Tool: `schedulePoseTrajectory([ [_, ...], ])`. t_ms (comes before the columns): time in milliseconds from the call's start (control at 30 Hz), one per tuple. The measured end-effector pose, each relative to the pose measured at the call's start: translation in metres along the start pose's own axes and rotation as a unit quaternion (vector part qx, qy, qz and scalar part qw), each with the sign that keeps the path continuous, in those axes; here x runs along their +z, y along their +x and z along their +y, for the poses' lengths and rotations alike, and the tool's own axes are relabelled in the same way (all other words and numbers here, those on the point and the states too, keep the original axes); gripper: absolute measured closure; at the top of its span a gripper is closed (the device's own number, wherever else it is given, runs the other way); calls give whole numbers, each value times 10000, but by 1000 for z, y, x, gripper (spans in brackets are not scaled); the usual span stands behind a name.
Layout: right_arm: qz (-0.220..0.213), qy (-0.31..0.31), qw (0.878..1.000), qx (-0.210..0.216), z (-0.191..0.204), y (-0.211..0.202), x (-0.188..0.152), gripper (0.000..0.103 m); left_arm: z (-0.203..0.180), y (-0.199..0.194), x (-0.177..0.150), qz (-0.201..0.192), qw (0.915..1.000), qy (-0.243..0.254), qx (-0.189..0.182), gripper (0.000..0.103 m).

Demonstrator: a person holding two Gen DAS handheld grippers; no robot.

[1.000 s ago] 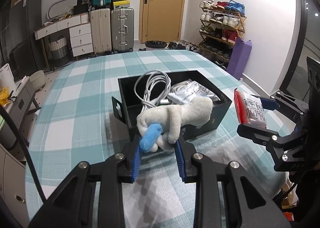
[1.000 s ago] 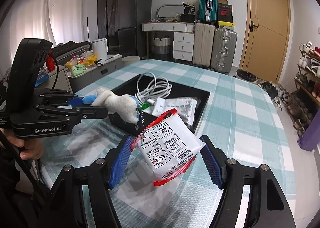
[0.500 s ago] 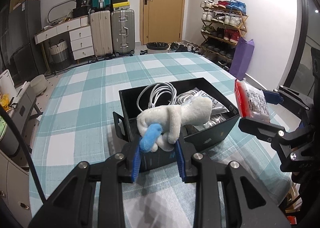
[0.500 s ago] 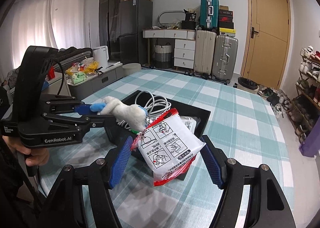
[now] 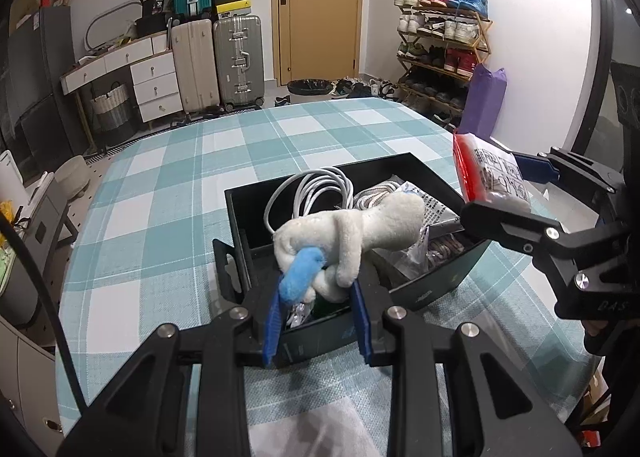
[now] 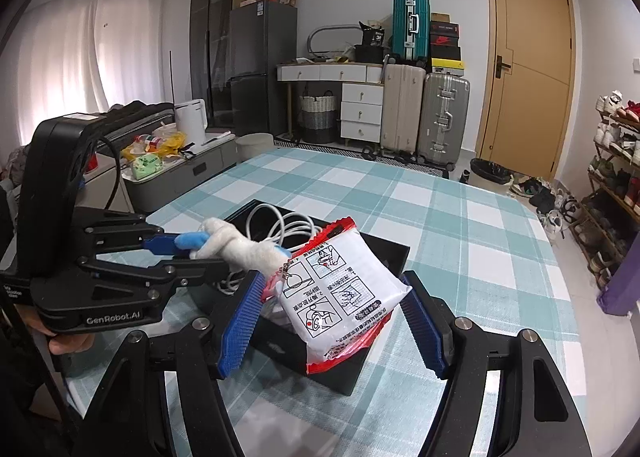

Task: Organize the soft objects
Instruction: 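Carry the plush toy and red-white packet into the box with both tools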

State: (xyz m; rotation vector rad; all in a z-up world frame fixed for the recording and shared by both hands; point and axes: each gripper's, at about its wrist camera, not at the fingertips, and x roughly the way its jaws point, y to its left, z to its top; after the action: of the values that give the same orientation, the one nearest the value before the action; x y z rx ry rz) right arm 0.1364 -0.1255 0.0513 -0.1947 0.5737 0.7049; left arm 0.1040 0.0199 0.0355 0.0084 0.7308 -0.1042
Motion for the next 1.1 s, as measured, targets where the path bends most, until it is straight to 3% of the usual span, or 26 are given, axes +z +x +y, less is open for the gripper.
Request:
schedulePoseTrajectory([
  [733,126,-56,9999,-67,-13,26,17,33,5,0,4,182,9995,36,-266,74],
  [1033,235,-93,9997,30,-11,44,25,33,6,8,6,213,9995,70,-234,69],
  [1100,248,-86,9996,51,-11,48,25,33,5,8,7,215,9995,81,-227,64],
])
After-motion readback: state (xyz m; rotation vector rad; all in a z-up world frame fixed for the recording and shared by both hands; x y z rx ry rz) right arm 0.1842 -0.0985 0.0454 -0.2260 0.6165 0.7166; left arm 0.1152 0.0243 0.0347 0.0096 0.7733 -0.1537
